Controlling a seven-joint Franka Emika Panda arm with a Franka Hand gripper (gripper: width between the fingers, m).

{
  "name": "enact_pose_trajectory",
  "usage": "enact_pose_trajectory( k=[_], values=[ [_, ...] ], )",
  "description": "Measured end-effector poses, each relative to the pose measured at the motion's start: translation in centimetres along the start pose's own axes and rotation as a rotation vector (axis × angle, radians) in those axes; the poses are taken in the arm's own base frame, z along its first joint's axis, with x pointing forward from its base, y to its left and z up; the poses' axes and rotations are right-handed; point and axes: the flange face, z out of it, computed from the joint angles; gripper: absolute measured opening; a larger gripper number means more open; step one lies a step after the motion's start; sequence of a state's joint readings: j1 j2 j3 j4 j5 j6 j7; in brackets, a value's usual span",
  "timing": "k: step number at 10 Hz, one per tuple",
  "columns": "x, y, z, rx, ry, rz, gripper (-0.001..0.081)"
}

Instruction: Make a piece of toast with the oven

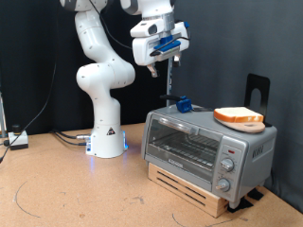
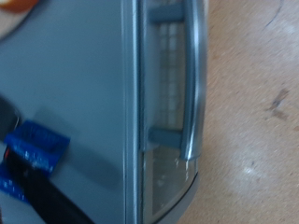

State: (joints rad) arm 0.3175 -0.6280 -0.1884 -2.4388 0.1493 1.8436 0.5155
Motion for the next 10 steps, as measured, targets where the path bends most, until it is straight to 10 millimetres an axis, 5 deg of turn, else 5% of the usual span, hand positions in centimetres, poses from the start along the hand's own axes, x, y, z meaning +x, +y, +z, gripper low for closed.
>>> enact_pose_trajectory(
  k=[7, 10],
  values=[
    [1.1, 2.9, 4.8, 0.015, -0.031, 0.057, 0.0809],
    [1.0, 2.8, 5.0, 0.062, -0.063, 0.036, 0.0809]
  ],
)
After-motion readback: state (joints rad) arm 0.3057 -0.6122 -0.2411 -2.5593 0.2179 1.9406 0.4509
